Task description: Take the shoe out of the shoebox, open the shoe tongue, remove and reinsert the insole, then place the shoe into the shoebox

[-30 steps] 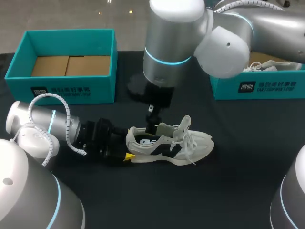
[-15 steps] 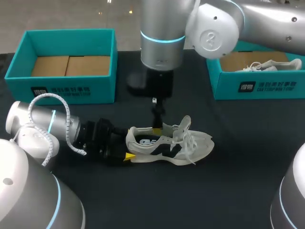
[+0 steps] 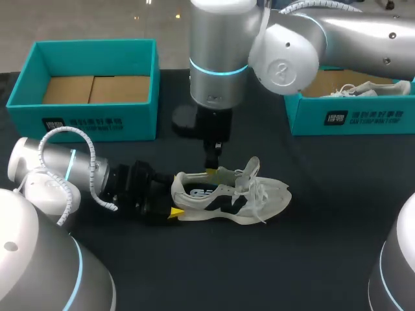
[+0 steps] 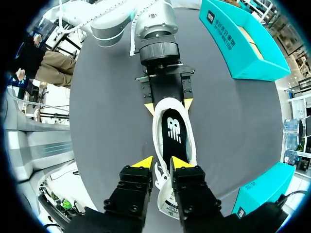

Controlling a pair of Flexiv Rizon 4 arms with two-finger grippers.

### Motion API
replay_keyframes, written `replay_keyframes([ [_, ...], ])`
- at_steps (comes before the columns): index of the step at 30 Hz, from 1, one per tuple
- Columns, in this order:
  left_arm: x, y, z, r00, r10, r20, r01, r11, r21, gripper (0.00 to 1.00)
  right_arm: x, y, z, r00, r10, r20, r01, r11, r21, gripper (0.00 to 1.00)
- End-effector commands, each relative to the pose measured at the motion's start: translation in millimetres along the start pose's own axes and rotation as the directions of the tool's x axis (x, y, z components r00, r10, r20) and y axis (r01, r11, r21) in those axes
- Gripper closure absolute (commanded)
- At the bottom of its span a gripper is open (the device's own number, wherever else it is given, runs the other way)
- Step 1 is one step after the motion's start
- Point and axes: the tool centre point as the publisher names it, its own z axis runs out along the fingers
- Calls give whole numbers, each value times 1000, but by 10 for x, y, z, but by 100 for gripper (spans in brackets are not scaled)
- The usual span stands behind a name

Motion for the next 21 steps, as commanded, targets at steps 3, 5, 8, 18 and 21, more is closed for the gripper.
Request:
replay_keyframes([
  [3,-43,56,32,1000,0,-1,0,1000,-4,100,-115,80,309,1000,1,-23,-1,1000,-11,100],
  [5,-43,56,32,1000,0,-1,0,1000,-4,100,-135,95,370,1000,9,-29,-9,1000,-8,100],
  [8,-43,56,32,1000,0,-1,0,1000,-4,100,-163,111,476,999,18,-35,-18,1000,2,100],
  [18,-43,56,32,1000,0,-1,0,1000,-4,100,-220,59,785,998,50,-22,-49,997,62,100],
  [21,-43,56,32,1000,0,-1,0,1000,-4,100,-242,28,824,998,64,10,-65,996,63,100],
])
